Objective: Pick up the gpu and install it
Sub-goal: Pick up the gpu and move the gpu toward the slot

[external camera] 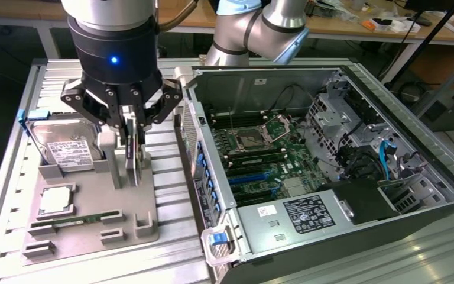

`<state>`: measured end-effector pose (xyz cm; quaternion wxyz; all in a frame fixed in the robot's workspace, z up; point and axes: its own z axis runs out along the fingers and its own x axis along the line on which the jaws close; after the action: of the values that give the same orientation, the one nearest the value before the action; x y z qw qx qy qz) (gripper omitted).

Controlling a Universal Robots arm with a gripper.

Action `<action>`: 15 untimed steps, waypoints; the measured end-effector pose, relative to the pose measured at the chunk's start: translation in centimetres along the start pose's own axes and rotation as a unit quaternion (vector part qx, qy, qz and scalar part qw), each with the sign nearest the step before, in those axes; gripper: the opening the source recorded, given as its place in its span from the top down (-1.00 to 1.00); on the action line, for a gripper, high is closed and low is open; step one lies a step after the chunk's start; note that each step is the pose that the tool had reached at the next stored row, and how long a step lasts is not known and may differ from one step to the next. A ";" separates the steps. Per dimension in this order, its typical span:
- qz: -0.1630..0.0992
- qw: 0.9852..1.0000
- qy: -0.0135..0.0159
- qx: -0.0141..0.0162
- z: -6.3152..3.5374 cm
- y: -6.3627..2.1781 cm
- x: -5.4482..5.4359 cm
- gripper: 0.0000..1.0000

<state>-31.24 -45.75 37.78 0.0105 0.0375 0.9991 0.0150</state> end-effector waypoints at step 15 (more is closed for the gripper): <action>0.000 1.000 0.000 0.001 -0.72 0.02 0.0 0.46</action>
<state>-31.23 -45.75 38.50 0.0105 0.0374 0.9991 0.0141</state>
